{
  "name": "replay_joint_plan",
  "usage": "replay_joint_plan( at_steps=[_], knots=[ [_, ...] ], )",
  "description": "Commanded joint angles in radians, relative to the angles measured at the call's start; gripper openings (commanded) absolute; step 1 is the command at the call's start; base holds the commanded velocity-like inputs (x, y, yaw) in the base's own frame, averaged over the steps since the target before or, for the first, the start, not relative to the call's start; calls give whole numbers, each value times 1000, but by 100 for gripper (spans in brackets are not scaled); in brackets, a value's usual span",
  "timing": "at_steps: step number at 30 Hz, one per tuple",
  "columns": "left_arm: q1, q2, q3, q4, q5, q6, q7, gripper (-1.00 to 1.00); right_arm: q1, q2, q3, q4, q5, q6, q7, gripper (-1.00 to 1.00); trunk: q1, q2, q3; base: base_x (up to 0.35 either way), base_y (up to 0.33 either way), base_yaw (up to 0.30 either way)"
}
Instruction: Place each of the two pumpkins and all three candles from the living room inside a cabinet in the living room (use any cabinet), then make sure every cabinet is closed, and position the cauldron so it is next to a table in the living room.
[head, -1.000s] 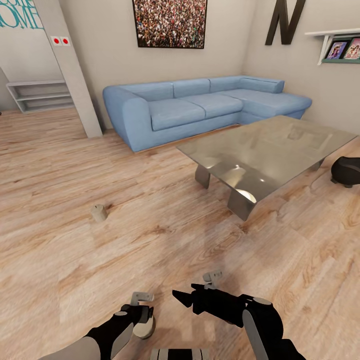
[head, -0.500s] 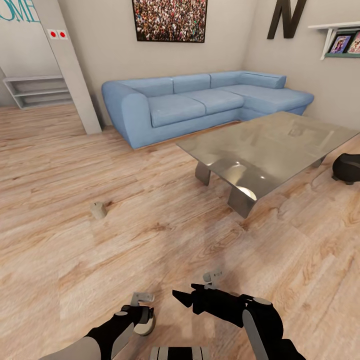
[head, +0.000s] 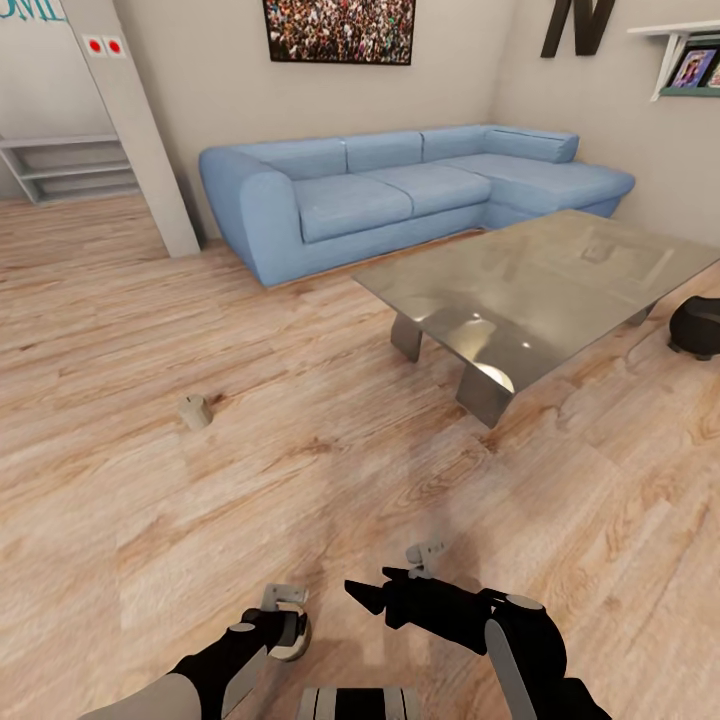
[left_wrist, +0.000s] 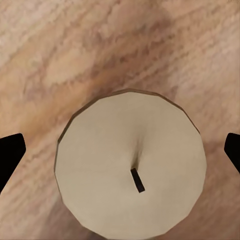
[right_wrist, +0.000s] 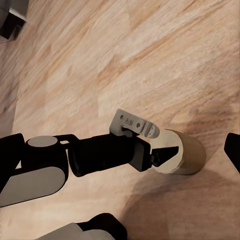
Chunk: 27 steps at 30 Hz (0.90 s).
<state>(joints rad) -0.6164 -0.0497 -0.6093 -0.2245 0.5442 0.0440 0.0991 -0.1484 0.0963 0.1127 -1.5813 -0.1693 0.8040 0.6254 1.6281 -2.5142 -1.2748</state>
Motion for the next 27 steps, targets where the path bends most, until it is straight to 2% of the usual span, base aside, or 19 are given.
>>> replay_joint_plan(
  at_steps=[1,7,13,27],
  knots=[
    [0,1,-9,-2,7,4,7,100,0,0,-1,-1,-6,7,-1,100,0,0,-1,0,0,0],
    [0,1,-12,-2,4,-3,7,100,0,0,-1,-2,-6,6,-1,100,0,0,-1,0,0,0],
    [0,2,-13,-2,2,-48,7,100,0,0,-1,-3,-6,6,-1,100,3,-2,-24,0,0,0],
    [1,1,-16,-3,0,-61,5,100,0,0,-1,-4,-6,6,-1,100,3,-2,-24,0,0,0]
  ],
)
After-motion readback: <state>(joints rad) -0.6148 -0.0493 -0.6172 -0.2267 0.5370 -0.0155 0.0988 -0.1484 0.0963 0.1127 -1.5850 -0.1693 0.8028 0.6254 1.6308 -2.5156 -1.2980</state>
